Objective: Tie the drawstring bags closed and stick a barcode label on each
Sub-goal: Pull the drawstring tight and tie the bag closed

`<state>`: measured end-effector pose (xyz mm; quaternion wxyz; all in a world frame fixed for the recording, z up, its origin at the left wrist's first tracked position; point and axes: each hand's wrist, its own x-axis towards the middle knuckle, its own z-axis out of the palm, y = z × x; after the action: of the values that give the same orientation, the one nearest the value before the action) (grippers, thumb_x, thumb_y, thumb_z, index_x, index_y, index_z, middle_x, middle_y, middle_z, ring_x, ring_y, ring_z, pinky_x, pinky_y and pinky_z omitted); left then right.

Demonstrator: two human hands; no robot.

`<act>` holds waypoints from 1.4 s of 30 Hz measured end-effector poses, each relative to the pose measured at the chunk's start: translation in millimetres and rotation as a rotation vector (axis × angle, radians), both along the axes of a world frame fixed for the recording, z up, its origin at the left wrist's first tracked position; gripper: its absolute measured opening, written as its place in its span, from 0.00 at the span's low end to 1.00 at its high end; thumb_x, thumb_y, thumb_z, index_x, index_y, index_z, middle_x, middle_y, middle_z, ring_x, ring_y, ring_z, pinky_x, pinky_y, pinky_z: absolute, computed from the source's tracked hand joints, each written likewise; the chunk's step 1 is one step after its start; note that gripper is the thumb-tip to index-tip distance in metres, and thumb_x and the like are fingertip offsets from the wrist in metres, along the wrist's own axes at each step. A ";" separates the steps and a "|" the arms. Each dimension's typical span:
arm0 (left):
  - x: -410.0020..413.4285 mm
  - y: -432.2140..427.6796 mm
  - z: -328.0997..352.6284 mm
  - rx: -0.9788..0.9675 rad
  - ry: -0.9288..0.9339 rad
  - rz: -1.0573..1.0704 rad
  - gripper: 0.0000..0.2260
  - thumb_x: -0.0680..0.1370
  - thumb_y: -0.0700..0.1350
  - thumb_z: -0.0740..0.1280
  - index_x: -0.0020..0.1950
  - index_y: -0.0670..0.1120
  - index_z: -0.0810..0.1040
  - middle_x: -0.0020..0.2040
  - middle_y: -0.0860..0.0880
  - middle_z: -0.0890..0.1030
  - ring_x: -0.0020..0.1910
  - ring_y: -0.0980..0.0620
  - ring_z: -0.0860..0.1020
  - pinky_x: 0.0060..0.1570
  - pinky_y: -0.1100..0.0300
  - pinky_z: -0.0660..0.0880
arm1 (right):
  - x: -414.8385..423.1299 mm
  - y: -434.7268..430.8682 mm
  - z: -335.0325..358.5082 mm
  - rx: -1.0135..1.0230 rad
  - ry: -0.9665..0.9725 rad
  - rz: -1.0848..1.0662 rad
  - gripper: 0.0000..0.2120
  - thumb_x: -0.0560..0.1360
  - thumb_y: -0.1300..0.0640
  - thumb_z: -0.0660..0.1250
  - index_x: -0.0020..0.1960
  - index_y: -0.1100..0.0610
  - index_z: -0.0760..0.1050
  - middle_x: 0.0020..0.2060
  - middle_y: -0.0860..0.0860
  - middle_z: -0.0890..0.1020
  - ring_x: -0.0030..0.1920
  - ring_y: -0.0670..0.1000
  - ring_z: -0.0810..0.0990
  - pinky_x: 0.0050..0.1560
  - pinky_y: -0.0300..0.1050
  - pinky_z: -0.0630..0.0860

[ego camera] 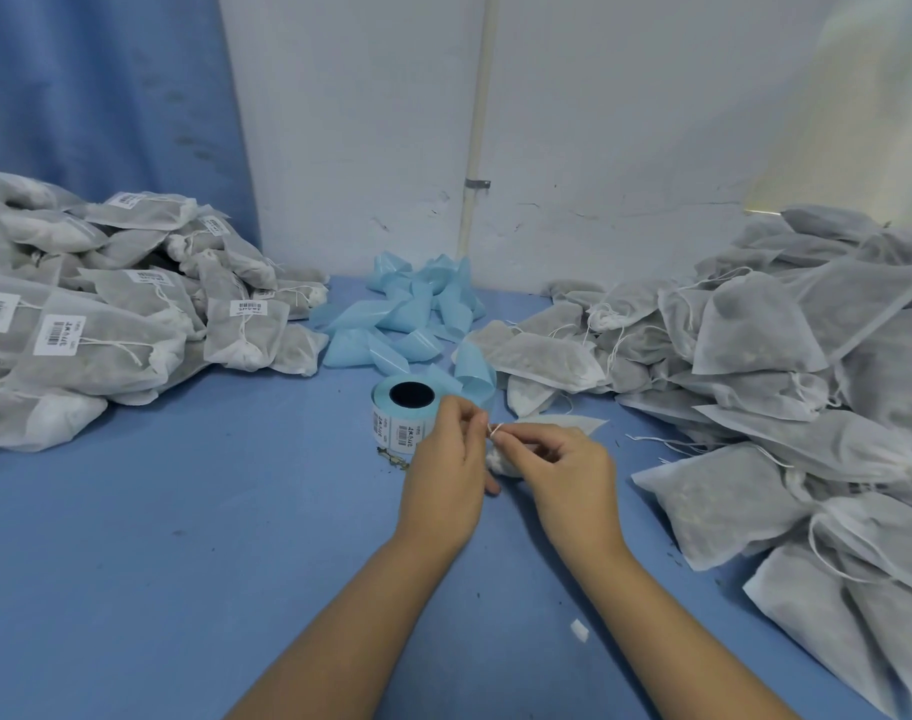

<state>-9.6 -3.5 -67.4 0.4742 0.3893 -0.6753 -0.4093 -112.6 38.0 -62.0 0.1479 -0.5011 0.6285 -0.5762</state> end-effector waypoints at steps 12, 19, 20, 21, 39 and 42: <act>-10.1 0.3 -1.0 0.203 0.380 -0.152 0.07 0.82 0.39 0.58 0.45 0.46 0.70 0.51 0.44 0.82 0.44 0.41 0.82 0.35 0.57 0.79 | 1.9 -0.5 -2.7 0.018 -0.064 -0.093 0.08 0.70 0.60 0.74 0.36 0.48 0.80 0.40 0.45 0.78 0.37 0.37 0.75 0.40 0.28 0.69; -8.8 -4.2 -4.5 0.149 0.354 -0.151 0.07 0.82 0.39 0.58 0.46 0.46 0.71 0.48 0.49 0.83 0.45 0.51 0.83 0.43 0.61 0.79 | 5.0 -1.5 -4.8 -0.042 -0.045 -0.086 0.05 0.70 0.61 0.75 0.37 0.54 0.82 0.40 0.50 0.79 0.37 0.39 0.77 0.39 0.28 0.70; -8.6 -3.7 -4.4 0.132 0.334 -0.150 0.07 0.82 0.39 0.58 0.46 0.46 0.71 0.48 0.49 0.83 0.46 0.51 0.82 0.45 0.61 0.79 | 4.5 -1.9 -5.3 -0.037 -0.041 -0.091 0.04 0.70 0.60 0.74 0.37 0.54 0.82 0.40 0.50 0.79 0.37 0.41 0.76 0.39 0.29 0.70; -8.6 -2.9 -4.4 0.113 0.312 -0.148 0.07 0.82 0.40 0.58 0.46 0.47 0.71 0.48 0.49 0.83 0.46 0.51 0.82 0.46 0.61 0.78 | 4.1 -2.1 -5.7 -0.034 -0.039 -0.093 0.04 0.71 0.60 0.74 0.37 0.55 0.81 0.39 0.50 0.79 0.36 0.42 0.75 0.39 0.30 0.70; 0.5 -8.3 -0.7 0.024 0.058 -0.093 0.07 0.81 0.42 0.60 0.47 0.41 0.74 0.42 0.44 0.78 0.40 0.52 0.73 0.50 0.48 0.74 | 2.3 -1.9 1.0 -0.003 -0.664 0.191 0.07 0.75 0.65 0.67 0.40 0.58 0.80 0.31 0.48 0.80 0.34 0.45 0.74 0.36 0.34 0.70; 0.0 -10.1 -2.2 0.031 0.055 -0.094 0.07 0.81 0.44 0.61 0.45 0.44 0.74 0.38 0.50 0.77 0.36 0.56 0.72 0.44 0.57 0.72 | -0.5 -2.9 1.6 -0.003 -0.694 0.178 0.06 0.75 0.64 0.67 0.40 0.59 0.79 0.33 0.53 0.76 0.36 0.48 0.70 0.38 0.38 0.67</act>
<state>-9.6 -13.6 -69.6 0.4669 0.3530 -0.6731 -0.4520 -113.1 35.1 -60.5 0.4014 -0.3288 0.4936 -0.6979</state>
